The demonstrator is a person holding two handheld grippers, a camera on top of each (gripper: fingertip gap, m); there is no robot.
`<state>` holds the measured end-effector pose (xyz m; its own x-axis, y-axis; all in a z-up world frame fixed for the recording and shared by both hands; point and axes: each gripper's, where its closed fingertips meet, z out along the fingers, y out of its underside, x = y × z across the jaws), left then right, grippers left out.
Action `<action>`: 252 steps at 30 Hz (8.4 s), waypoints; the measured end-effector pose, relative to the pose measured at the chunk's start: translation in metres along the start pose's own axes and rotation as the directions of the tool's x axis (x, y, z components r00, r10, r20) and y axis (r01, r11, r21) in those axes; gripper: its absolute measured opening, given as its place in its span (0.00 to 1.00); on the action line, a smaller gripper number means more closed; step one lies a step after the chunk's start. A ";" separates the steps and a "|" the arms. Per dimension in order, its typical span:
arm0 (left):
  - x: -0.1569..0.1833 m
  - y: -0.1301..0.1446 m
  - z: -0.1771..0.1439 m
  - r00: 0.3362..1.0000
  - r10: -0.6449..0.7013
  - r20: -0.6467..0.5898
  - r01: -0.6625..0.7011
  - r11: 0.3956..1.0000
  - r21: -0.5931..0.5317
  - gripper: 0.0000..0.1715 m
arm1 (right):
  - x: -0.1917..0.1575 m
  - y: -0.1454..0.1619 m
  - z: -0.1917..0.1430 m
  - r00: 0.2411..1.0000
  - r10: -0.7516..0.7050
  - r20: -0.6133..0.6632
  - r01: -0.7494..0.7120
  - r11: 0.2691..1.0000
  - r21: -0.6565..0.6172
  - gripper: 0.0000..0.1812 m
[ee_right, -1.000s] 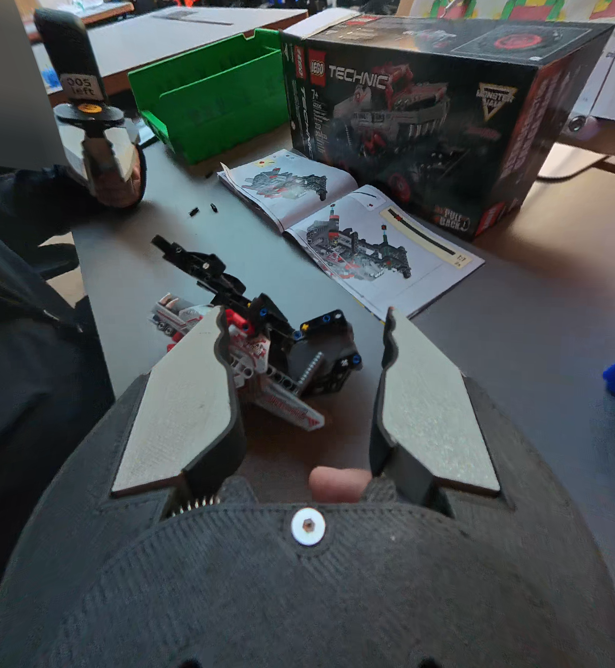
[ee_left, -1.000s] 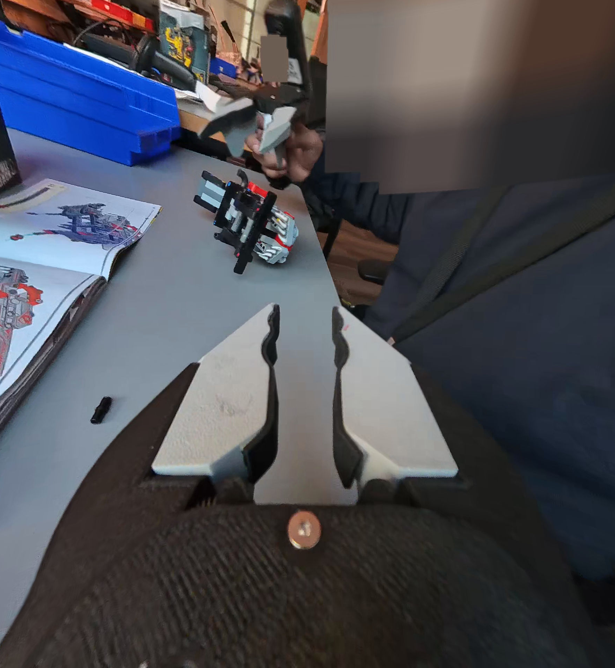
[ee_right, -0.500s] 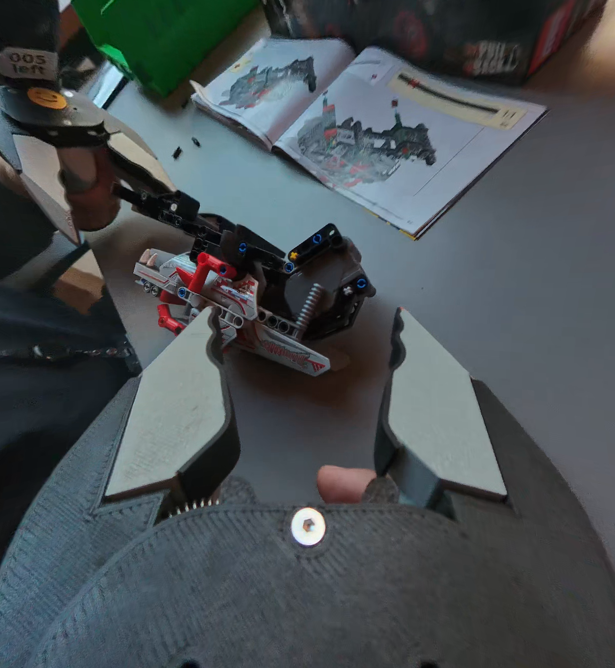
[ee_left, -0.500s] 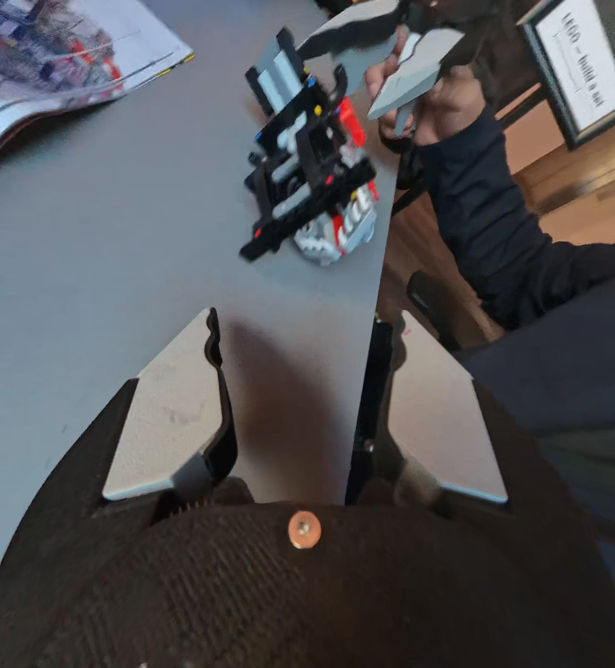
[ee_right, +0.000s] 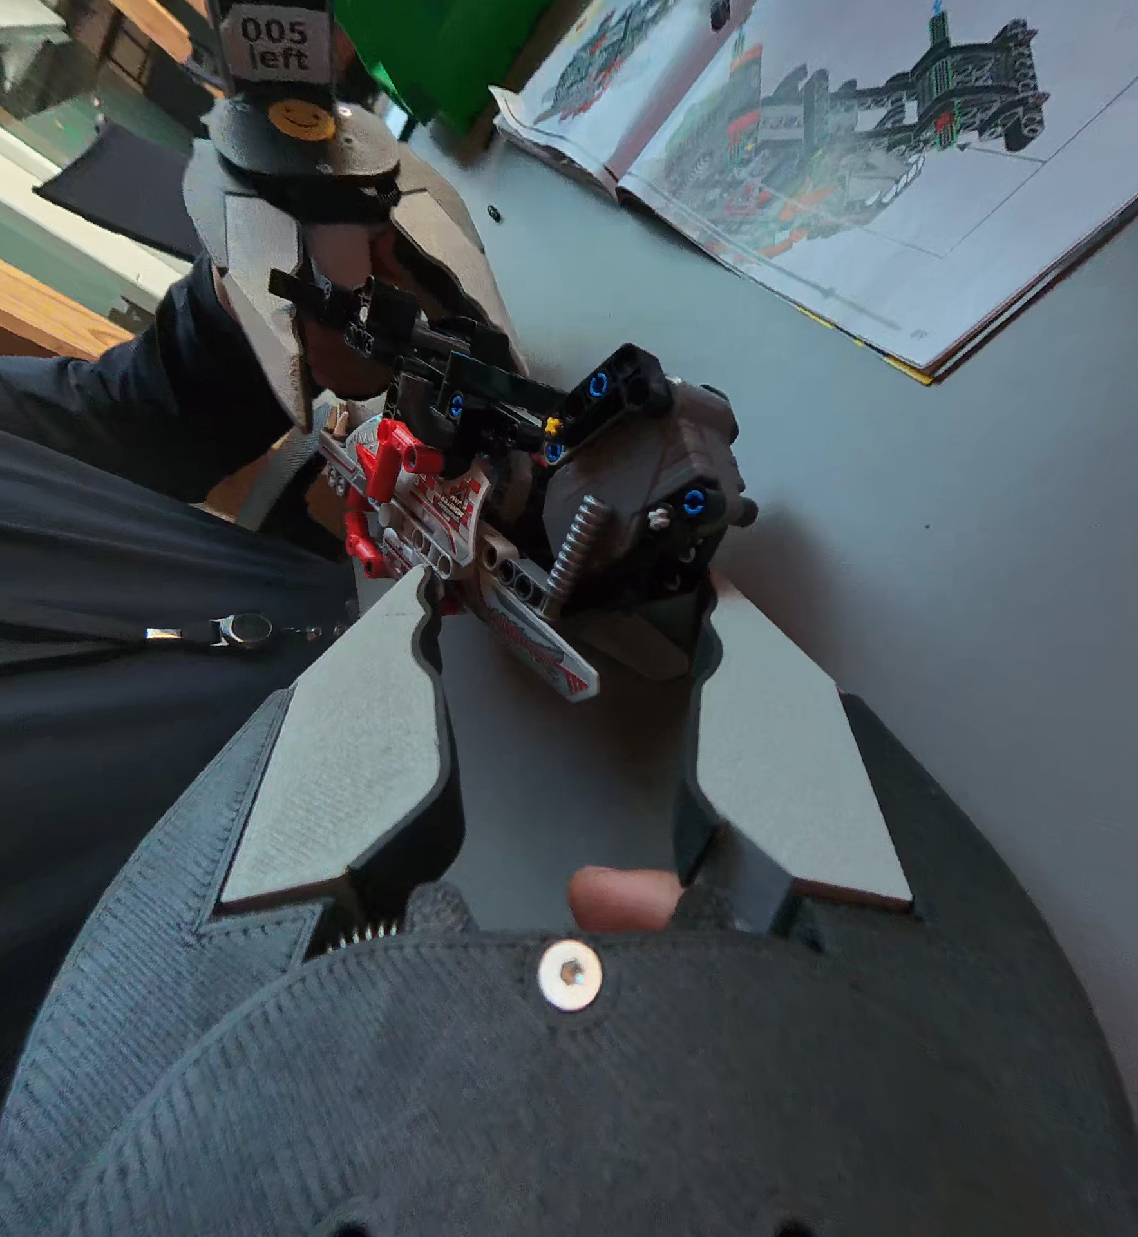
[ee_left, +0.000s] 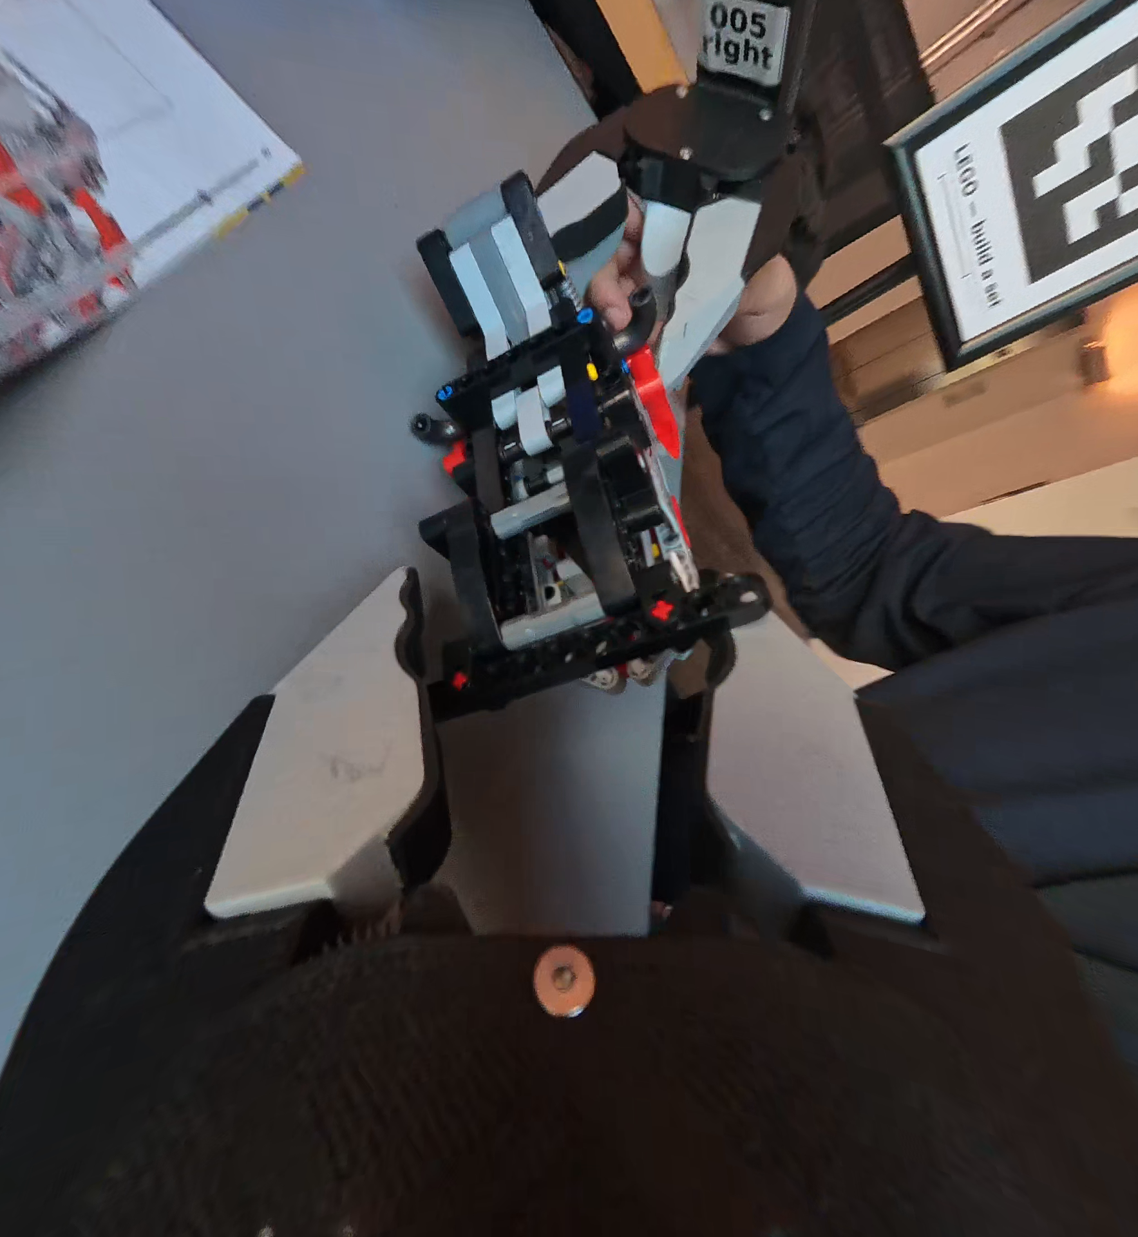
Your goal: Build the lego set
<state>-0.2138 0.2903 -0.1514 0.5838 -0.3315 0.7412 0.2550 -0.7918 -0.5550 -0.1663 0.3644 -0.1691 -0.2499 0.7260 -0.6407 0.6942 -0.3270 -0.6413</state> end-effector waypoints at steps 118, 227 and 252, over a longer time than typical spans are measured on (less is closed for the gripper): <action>-0.215 0.079 -0.510 0.476 0.578 0.663 0.364 0.556 -0.747 0.18 | 0.073 -0.069 -0.121 0.406 -0.036 -0.913 0.560 0.799 0.218 0.39; -0.010 0.203 -0.413 0.704 0.683 0.198 -0.675 0.729 -0.113 0.59 | 0.090 -0.048 -0.183 0.066 0.242 -0.968 0.491 0.837 0.243 0.28; -0.039 0.241 -0.392 0.815 0.574 0.078 -0.499 0.764 -0.409 0.54 | 0.089 -0.050 -0.180 0.093 0.233 -0.968 0.498 0.831 0.248 0.28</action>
<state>-0.4774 -0.0891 -0.1656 0.6820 -0.6850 0.2561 -0.4117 -0.6491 -0.6397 -0.1023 0.5544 -0.1180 0.7921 0.5767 0.2000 0.2850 -0.0596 -0.9567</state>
